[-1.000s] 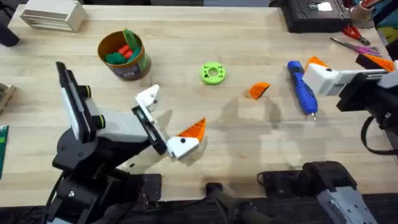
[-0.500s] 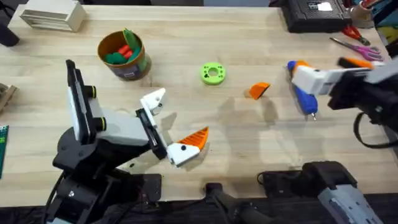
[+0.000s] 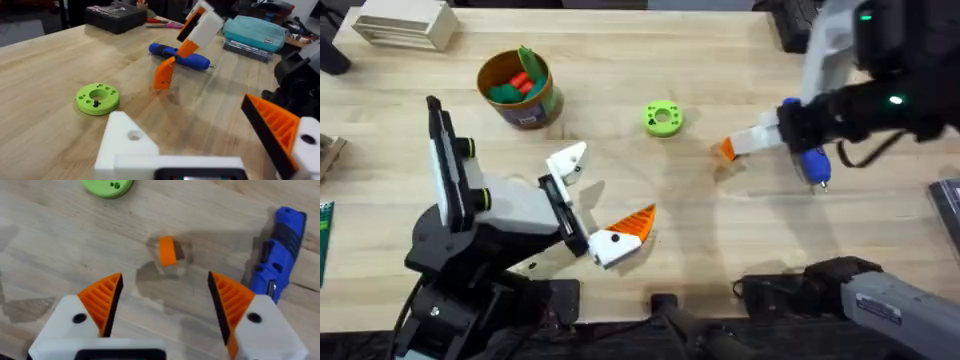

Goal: Pick up the gripper from the table and insert it into the empty holder that is missing its gripper. Then pick up a screw, insert it into the mounting hole, and use the screwdriver to tighten it. Finally, clean up the table by picking up the vegetable and placing it into the bucket.

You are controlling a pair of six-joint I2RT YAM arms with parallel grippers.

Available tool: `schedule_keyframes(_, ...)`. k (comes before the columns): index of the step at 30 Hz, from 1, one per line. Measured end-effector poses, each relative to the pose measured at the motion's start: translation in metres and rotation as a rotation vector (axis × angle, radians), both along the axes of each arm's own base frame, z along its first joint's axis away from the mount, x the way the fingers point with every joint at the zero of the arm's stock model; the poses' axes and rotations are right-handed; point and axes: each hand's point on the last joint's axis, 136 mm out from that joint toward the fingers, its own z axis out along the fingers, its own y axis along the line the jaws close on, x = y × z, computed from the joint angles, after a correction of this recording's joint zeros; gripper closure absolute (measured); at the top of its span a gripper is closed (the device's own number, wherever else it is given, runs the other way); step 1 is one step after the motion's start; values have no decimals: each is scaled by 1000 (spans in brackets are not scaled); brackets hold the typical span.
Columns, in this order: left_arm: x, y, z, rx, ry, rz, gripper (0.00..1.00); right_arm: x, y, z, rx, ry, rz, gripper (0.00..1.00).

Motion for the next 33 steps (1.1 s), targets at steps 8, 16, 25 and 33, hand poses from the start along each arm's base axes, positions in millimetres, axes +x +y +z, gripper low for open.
schedule_keyframes(8, 0, 0, 0, 0, 0, 0, 14, 19, 4, -34, -16, 88, 7, 13)
schedule_keyframes(16, 0, 0, 0, 0, 0, 0, 14, 18, 4, -62, -60, 175, 87, 237)
schedule_keyframes(25, 0, 0, 0, 0, 0, 0, 13, 24, 17, -73, -98, 161, 215, 481)
schedule_keyframes(33, 0, 0, 0, 0, 0, 0, 13, 26, 13, -73, -131, 154, 221, 564)
